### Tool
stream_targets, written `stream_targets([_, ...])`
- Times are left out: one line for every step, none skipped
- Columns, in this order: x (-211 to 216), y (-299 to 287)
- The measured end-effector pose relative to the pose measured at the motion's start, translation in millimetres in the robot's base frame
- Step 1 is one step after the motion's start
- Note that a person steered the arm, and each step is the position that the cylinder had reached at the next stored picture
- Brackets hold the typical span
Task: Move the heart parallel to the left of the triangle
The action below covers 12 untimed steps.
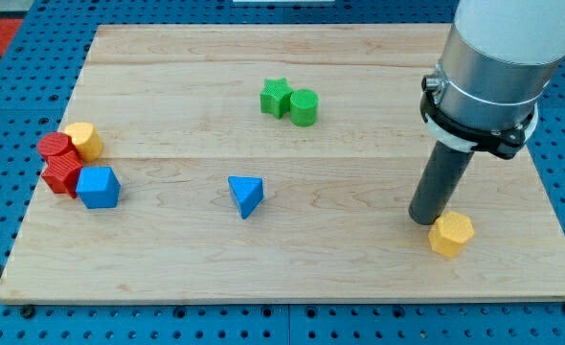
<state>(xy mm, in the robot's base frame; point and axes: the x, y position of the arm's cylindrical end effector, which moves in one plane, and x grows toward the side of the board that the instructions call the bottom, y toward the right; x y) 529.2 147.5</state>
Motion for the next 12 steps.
stream_targets([-5, 17])
stream_targets([-2, 17])
stream_targets([-43, -20])
stream_targets([-53, -63])
stream_targets([-63, -86])
stream_targets([-73, -119])
stream_targets([-83, -136])
stream_targets([-97, -144])
stream_targets([-108, -160])
stream_targets([-110, -197])
stream_targets([-107, -269])
stream_targets([-138, -289])
